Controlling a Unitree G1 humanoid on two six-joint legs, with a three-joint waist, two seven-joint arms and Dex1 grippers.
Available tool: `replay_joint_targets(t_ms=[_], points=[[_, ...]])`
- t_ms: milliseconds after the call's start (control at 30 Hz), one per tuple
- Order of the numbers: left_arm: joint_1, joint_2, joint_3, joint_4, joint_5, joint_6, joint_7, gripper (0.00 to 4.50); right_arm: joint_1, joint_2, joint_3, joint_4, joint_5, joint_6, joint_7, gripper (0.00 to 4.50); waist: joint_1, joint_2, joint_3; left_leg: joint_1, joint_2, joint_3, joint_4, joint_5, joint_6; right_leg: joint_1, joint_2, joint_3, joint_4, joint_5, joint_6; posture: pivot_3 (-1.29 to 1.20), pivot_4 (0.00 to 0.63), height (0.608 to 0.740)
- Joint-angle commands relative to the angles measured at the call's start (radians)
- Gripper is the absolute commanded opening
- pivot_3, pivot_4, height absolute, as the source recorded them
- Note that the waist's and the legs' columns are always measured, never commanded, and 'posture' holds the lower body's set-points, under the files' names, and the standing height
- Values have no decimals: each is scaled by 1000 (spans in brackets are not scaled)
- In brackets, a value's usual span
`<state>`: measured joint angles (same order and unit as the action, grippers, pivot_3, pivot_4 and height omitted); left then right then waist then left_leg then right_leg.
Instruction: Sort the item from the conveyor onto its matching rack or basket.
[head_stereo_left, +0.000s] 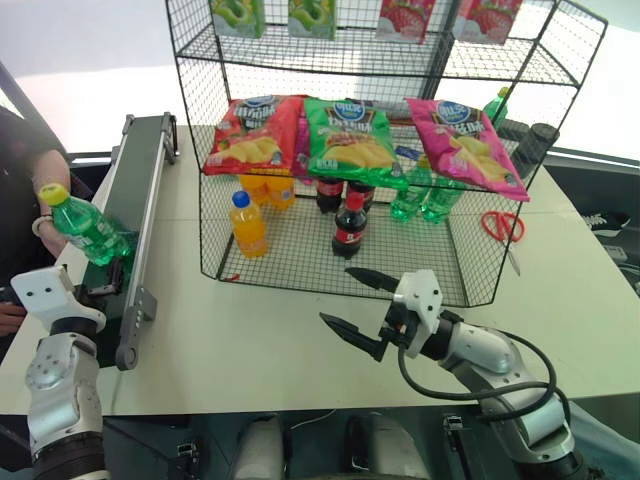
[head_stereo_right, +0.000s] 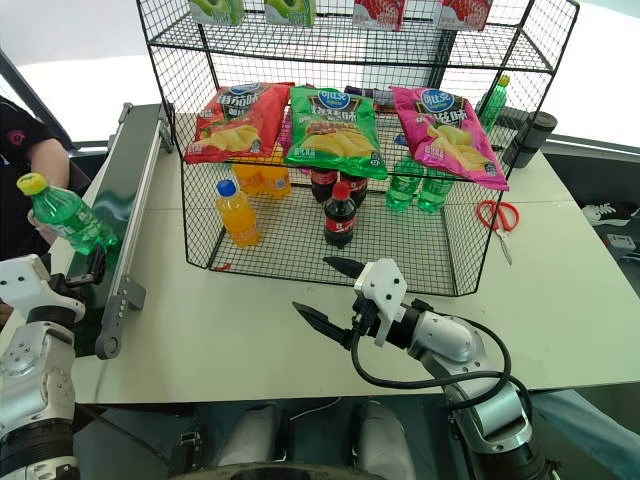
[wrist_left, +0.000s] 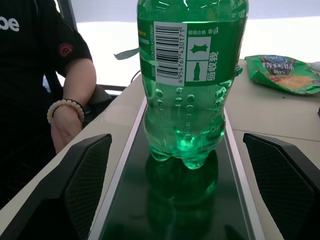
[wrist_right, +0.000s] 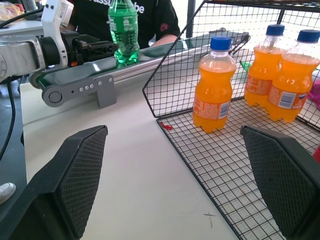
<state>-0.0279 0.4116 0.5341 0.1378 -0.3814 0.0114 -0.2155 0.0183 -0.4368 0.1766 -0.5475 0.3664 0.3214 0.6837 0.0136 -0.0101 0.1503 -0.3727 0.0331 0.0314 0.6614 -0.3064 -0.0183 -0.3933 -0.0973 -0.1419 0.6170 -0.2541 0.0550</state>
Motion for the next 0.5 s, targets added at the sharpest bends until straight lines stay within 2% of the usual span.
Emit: replay_joint_targets(t_ms=[33, 400, 500], points=[[-5, 16, 27, -11, -3, -27, -3, 4500, -4, -2, -4, -30, 11, -14, 5, 4438, 0, 0, 0, 0, 0, 0, 0, 0, 0, 0, 0, 0, 0, 0, 0, 0, 150, 735], [-9, 19, 25, -8, -4, -31, -15, 4500, 0, 11, 14, 32, -10, -64, 23, 4438, 0, 0, 0, 0, 0, 0, 0, 0, 0, 0, 0, 0, 0, 0, 0, 0, 150, 735], [0, 16, 17, -21, -5, -36, -31, 3675, -5, 14, 17, 48, -12, -75, 27, 4500, 0, 0, 0, 0, 0, 0, 0, 0, 0, 0, 0, 0, 0, 0, 0, 0, 150, 735]])
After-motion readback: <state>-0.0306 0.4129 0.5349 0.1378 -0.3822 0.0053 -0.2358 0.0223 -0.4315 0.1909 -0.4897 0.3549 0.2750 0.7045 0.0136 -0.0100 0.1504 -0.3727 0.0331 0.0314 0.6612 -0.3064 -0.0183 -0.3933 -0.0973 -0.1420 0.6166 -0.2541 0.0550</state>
